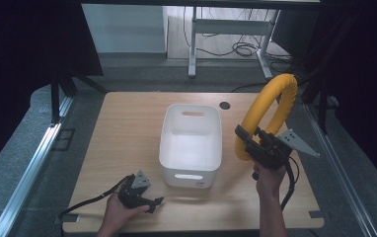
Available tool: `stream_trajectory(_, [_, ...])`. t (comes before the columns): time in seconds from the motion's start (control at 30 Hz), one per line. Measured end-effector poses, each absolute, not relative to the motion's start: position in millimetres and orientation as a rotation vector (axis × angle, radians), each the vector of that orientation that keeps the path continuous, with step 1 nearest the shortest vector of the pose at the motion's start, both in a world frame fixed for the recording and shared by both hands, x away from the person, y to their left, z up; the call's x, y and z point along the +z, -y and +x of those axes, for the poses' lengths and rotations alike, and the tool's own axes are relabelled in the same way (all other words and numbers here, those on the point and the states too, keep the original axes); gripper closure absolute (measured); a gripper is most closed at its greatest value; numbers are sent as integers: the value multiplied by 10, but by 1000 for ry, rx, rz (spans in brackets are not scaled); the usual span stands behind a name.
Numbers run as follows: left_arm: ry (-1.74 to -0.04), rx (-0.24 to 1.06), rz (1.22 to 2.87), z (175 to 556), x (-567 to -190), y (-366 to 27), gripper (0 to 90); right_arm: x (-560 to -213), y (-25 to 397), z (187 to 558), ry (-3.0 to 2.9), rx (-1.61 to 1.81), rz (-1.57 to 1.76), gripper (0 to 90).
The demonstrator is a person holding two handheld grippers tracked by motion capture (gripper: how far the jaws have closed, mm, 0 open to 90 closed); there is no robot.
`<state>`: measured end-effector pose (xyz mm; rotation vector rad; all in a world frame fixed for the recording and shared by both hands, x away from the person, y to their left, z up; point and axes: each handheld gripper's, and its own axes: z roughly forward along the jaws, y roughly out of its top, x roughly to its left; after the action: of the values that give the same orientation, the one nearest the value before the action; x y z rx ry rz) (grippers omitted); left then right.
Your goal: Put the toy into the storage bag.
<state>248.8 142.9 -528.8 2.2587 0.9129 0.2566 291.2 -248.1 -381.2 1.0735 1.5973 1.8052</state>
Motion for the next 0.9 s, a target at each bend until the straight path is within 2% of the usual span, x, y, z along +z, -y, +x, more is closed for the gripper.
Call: stream_trajectory(0.9, [-911,257,2264,2486,-5290,-1429,158,-3588,2124,2779,-1384,1792,1036,505])
